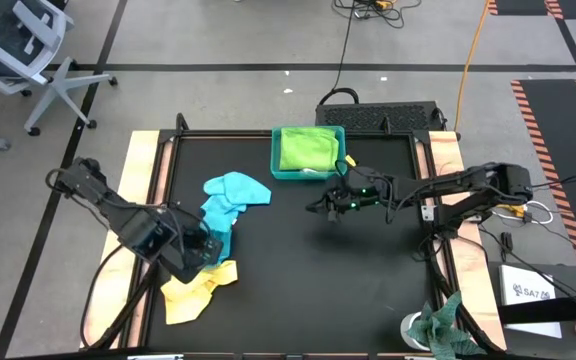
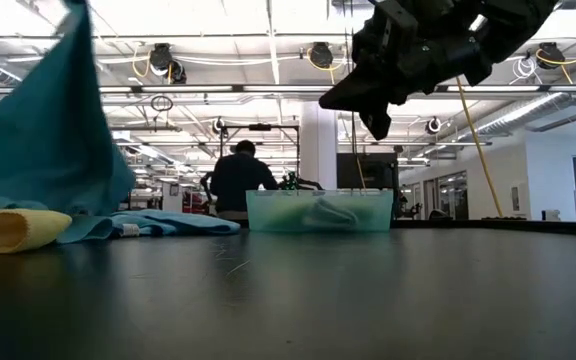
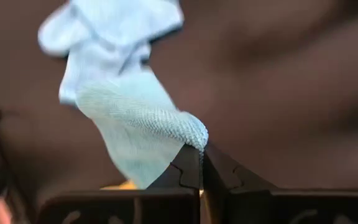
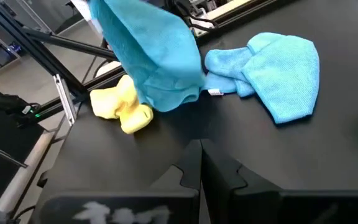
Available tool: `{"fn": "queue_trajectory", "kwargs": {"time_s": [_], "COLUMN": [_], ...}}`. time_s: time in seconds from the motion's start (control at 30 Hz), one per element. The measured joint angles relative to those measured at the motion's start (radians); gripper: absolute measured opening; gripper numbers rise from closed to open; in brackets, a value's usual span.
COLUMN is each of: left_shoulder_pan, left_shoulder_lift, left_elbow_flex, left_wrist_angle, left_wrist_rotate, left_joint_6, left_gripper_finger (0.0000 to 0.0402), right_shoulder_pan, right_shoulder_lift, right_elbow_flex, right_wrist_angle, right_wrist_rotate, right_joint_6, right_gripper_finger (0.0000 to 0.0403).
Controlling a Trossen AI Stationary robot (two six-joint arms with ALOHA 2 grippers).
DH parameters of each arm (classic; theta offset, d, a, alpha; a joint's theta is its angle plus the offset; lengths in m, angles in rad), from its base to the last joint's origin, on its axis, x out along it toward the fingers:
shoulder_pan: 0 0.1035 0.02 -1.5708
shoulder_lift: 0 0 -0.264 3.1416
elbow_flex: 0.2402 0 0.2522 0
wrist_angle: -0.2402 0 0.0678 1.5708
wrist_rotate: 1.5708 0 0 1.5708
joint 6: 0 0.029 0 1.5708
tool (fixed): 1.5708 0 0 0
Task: Fold microfiber towels
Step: Fold the bottom blue microfiber towel
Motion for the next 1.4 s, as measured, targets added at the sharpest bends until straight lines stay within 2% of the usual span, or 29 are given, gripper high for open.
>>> {"fn": "queue_trajectory", "kwargs": {"time_s": [0.13,0.43,0.73,0.97,1.07,1.3,1.4], "left_shoulder_pan": [0.030,0.087,0.167,0.193,0.193,0.190,0.190], "left_shoulder_lift": [0.000,0.000,0.001,0.001,0.001,0.001,0.001], "left_elbow_flex": [0.033,0.084,0.084,0.084,0.084,0.084,0.084], "left_wrist_angle": [0.028,0.272,0.281,0.284,0.285,0.287,0.288], "left_wrist_rotate": [-0.080,-0.260,-0.259,-0.205,-0.193,-0.176,-0.160], "left_joint_6": [0.080,0.412,0.515,0.544,0.544,0.541,0.539], "left_gripper_finger": [0.0001,0.0002,0.0004,0.0004,0.0003,0.0003,0.0003], "right_shoulder_pan": [0.000,0.007,0.108,0.137,0.137,0.121,0.121], "right_shoulder_lift": [0.000,0.000,0.000,0.055,0.154,0.440,0.520], "right_elbow_flex": [0.000,0.000,0.000,0.001,0.001,0.009,0.038], "right_wrist_angle": [0.007,0.006,-0.056,-0.050,0.060,0.599,0.723], "right_wrist_rotate": [0.000,-0.001,-0.121,-0.127,-0.137,-0.236,-0.241], "right_joint_6": [0.000,0.027,0.065,0.161,0.247,0.540,0.588], "right_gripper_finger": [0.0000,0.0000,0.0000,0.0015,0.0044,0.0103,0.0116]}}
